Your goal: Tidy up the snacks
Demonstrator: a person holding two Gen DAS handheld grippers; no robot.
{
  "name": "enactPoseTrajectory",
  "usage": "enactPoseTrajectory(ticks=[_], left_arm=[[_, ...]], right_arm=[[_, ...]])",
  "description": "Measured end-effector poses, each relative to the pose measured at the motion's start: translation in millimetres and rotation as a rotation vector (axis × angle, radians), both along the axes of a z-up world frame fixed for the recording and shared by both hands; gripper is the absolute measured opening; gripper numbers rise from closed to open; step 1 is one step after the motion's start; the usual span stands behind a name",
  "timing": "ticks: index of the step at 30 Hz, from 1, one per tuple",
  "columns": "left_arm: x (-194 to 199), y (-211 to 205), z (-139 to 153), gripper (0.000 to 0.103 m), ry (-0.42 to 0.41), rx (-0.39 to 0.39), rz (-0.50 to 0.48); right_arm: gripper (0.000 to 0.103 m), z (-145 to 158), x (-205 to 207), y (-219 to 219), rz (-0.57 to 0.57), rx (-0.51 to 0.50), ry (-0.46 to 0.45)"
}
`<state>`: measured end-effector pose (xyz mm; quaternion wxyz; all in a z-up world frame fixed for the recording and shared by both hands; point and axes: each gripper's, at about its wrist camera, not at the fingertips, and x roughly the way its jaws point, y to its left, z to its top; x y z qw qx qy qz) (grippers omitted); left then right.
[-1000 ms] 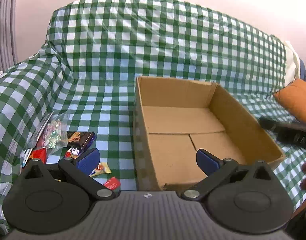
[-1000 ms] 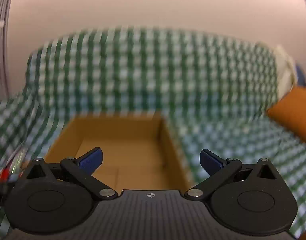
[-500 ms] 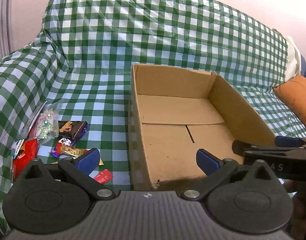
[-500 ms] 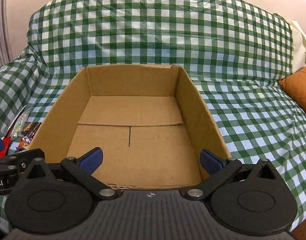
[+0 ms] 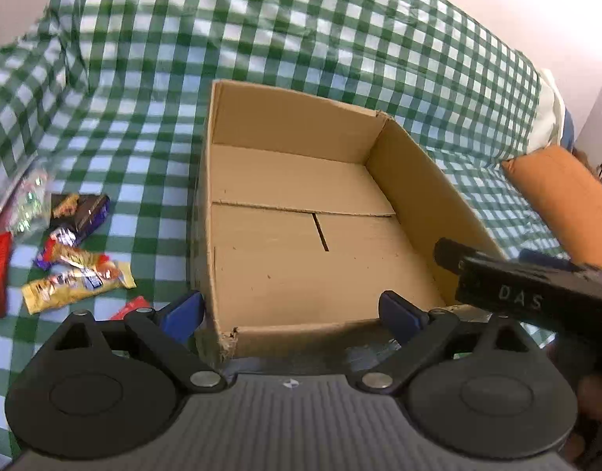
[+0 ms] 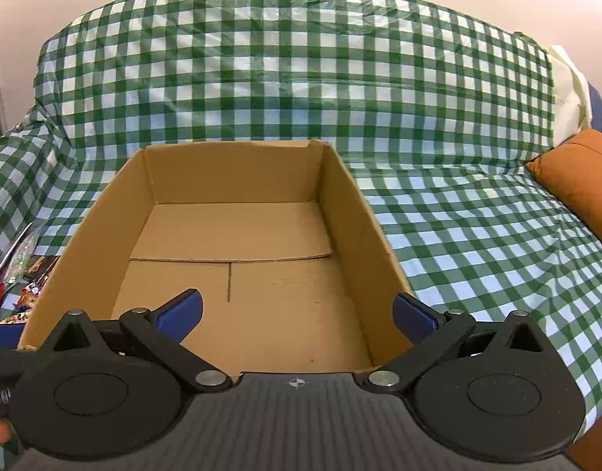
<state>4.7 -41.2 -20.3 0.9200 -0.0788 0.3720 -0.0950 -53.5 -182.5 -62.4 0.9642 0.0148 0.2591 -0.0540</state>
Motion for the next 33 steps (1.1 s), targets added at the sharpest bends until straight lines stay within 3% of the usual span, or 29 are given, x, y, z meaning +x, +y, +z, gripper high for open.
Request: enactPoseTrajectory(ticks=[2, 9, 18, 21, 24, 27, 28, 29, 33], left_arm=[[2, -1, -1, 0.098, 0.002, -0.004, 0.003], [-2, -1, -2, 0.098, -0.016, 0.010, -0.005], [-18, 1, 8, 0.096, -0.142, 0.056, -0.016], [-24, 17, 18, 0.082, -0.210, 0.039, 0.038], [-30, 43, 26, 0.061, -0.239, 0.050, 0.123], [-29, 83, 36, 0.031, -0.186, 0.039, 0.170], [-28, 98, 40, 0.019, -0.176, 0.047, 0.179], [-24, 114, 45, 0.016, -0.173, 0.061, 0.188], [-2, 173, 46, 0.013, -0.150, 0.180, 0.208]], right_arm=[[0.102, -6, 18, -1, -0.023, -0.012, -0.003], [0.102, -3, 15, 15, -0.031, -0.024, 0.003], [0.097, -4, 17, 10, -0.003, 0.017, -0.012], [0.096, -2, 17, 13, 0.024, 0.030, -0.032], [0.090, 2, 15, 25, 0.074, 0.036, -0.067], [0.067, 5, 14, 42, 0.158, 0.064, -0.096], [0.051, 6, 14, 48, 0.196, 0.084, -0.101], [0.039, 7, 15, 53, 0.234, 0.106, -0.103], [0.033, 11, 14, 87, 0.400, 0.167, -0.126]])
